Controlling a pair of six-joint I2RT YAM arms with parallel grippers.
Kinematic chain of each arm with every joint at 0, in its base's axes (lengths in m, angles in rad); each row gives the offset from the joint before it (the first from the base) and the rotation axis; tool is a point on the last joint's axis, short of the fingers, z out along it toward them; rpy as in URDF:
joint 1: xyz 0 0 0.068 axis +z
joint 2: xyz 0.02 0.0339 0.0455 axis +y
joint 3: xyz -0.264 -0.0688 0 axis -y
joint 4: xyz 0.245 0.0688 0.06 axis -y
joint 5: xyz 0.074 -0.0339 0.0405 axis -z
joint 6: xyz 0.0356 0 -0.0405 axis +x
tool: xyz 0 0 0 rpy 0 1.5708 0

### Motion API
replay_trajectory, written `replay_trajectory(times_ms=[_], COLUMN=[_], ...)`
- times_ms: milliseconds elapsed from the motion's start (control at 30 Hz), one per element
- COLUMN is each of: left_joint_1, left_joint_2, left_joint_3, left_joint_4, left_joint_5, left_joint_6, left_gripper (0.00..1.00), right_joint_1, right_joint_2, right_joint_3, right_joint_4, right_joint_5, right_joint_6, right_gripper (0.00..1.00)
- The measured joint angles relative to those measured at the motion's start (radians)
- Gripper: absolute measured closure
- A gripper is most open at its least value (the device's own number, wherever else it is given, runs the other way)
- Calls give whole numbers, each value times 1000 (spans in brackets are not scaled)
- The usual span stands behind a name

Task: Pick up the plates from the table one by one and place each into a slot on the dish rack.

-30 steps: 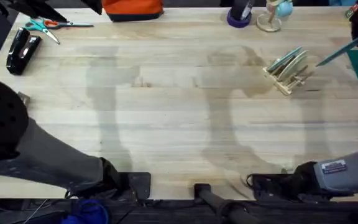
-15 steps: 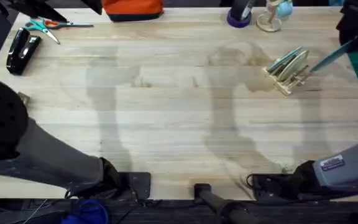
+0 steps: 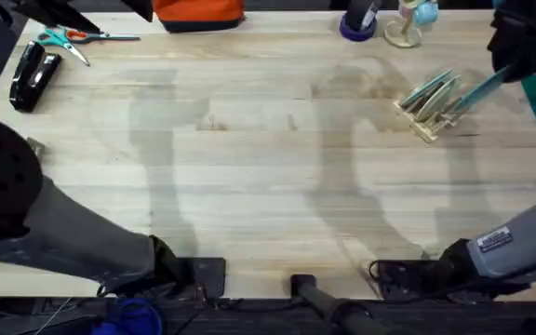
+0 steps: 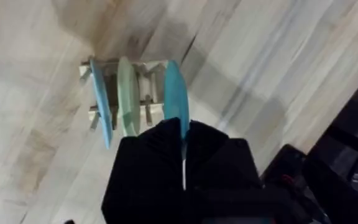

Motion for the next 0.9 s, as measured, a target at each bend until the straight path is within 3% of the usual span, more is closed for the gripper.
replay_trajectory(times_ms=[900], left_joint_1=[0], left_joint_2=[0], left_joint_3=[0], left_joint_4=[0], left_joint_5=[0], left_joint_6=[0], left_gripper=[7], right_joint_1=[0], right_joint_2=[160], right_joint_3=[-5], right_joint_4=[32], right_joint_5=[-14], right_joint_6=[19], right_gripper=[970])
